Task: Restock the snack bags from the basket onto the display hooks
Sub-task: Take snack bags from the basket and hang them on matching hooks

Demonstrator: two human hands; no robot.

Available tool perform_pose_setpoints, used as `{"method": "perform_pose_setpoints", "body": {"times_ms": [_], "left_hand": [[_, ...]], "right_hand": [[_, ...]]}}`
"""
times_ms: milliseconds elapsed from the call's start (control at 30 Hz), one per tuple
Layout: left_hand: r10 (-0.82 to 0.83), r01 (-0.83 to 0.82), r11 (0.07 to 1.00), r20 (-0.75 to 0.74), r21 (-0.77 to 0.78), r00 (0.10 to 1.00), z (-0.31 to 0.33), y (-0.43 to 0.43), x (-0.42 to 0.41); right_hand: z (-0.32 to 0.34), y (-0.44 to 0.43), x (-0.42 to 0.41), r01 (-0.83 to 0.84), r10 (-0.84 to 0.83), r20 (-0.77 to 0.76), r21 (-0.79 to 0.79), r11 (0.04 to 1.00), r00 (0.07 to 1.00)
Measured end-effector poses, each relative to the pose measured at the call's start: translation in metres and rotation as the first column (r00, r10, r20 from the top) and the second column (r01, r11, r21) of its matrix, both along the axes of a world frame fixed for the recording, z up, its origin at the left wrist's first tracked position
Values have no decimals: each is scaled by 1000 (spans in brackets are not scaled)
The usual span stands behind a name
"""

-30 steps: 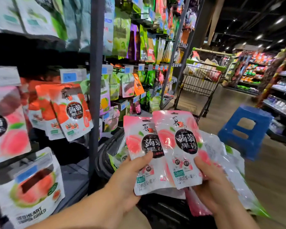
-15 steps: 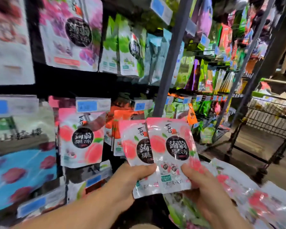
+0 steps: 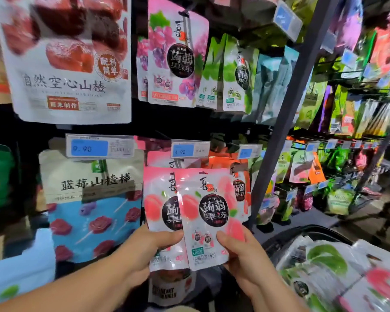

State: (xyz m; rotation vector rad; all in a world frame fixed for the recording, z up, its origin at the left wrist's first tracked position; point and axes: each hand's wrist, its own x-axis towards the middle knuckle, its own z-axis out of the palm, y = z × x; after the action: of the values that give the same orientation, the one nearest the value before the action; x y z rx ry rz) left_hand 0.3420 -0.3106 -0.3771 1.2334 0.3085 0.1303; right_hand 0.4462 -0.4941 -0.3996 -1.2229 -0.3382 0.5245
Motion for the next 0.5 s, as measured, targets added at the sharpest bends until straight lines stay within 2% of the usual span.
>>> {"method": "perform_pose_setpoints", "body": {"times_ms": [200, 500], "left_hand": [[20, -20, 1000, 26, 18, 999, -13, 28, -11], [0, -5, 996, 61, 88, 998, -7, 70, -31]], "right_hand": [[-12, 24, 4, -15, 15, 4, 73, 997, 1000], [-17, 54, 19, 16, -15, -6, 77, 997, 1000]]}}
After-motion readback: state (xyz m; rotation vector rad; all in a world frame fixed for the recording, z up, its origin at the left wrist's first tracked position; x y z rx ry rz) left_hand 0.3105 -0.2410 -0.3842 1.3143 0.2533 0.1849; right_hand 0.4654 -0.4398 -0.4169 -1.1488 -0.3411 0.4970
